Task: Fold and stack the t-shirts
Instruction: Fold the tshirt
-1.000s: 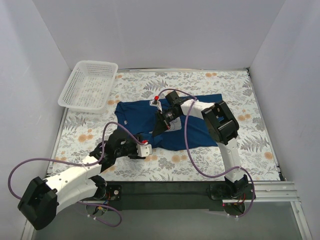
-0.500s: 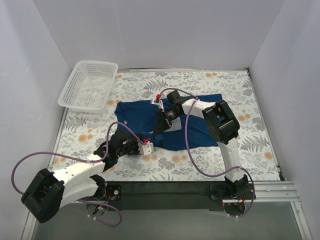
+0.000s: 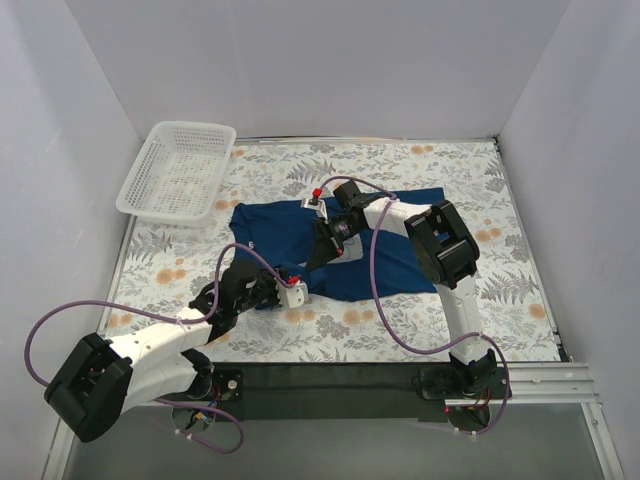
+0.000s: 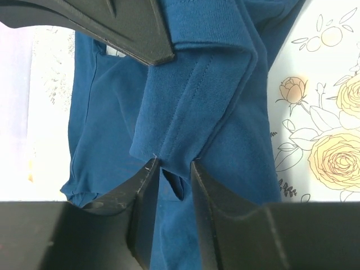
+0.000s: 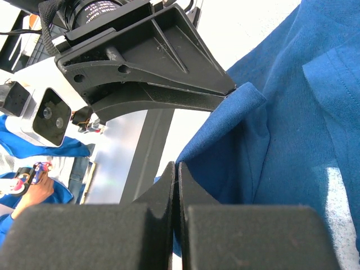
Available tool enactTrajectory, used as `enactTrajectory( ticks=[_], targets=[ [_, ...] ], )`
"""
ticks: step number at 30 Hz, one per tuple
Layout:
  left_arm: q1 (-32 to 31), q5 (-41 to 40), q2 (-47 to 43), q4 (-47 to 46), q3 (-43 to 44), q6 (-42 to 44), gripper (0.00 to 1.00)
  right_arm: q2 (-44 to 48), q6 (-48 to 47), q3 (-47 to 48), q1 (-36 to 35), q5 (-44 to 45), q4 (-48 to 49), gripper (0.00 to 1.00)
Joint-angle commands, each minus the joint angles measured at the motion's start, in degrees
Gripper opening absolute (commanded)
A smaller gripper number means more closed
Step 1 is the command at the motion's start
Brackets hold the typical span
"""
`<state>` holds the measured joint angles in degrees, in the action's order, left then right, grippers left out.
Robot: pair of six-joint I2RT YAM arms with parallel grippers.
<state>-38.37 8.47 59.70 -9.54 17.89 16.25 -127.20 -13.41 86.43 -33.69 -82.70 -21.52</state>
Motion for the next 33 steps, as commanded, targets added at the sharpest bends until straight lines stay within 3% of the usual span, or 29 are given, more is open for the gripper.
enactTrajectory(
  ticks=[1,5,10,19,23,24,27,28,29,31,33],
  targets=[
    [0.05,-0.56,-0.46,-1.71,-0.58,0.45,0.28,1.25,0.58,0.93,0.47,-2.21,-0.37,0.01],
    [0.05,0.49,-0.81,-1.36,-0.66,0.10,0.20,0.90,0.93,0.93,0.73,-2.65,-0.37,0.01],
    [0.05,1.72,-0.90,-0.92,-0.58,-0.43,0.01,0.90,1.02,0.93,1.08,-2.91,-0.37,0.01],
    [0.05,1.90,-5.56,0.83,0.30,-2.53,0.00,0.72,1.02,0.84,1.17,-1.69,-0.37,0.01],
    [0.05,2.43,-9.95,7.24,3.63,-4.20,0.00,1.95,0.23,0.93,1.52,1.13,-0.89,0.10],
    [0.05,3.12,-10.91,10.91,4.25,-4.38,0.00,2.65,-1.08,1.02,1.70,1.92,-1.33,0.54],
    [-0.04,4.44,-14.08,18.49,6.62,-6.05,0.00,6.07,-6.52,3.55,3.36,4.64,-7.98,0.74],
    [-0.13,5.06,-15.65,21.12,7.24,-6.58,0.00,7.91,-13.07,5.48,4.33,7.96,-13.84,0.82],
    [-0.21,5.15,-16.28,22.10,7.25,-6.58,0.00,9.06,-15.57,5.50,4.68,10.42,-16.34,0.82],
    [-0.21,6.03,-17.42,24.21,8.21,-7.55,0.00,13.52,-24.50,5.77,5.30,18.57,-20.65,0.98],
    [-0.21,6.38,-17.96,27.20,9.96,-9.21,0.00,17.84,-30.77,1.41,5.57,30.84,-24.44,0.98]
  ],
)
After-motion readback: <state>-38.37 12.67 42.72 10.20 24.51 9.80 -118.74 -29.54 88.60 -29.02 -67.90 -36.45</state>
